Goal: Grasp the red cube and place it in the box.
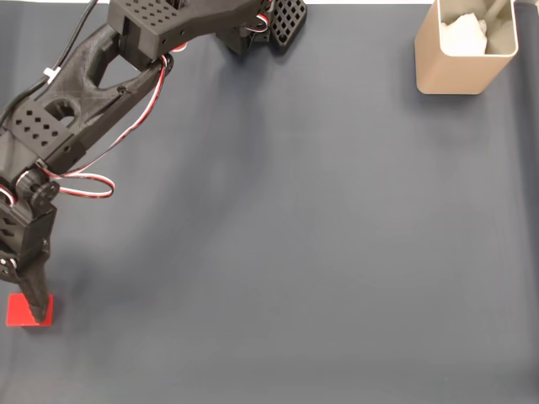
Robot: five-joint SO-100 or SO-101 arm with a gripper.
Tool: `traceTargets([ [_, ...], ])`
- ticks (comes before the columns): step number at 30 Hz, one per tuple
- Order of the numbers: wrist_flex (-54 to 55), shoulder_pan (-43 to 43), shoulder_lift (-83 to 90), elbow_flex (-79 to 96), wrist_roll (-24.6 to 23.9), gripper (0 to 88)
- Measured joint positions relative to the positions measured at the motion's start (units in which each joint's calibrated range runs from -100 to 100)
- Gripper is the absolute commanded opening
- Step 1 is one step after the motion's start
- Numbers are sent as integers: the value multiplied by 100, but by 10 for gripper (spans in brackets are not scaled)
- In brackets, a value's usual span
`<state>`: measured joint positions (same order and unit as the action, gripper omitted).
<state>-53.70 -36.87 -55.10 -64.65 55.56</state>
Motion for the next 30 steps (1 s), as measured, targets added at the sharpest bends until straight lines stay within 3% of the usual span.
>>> traceTargets([
  [30, 231, -15, -200, 0, 54, 331],
])
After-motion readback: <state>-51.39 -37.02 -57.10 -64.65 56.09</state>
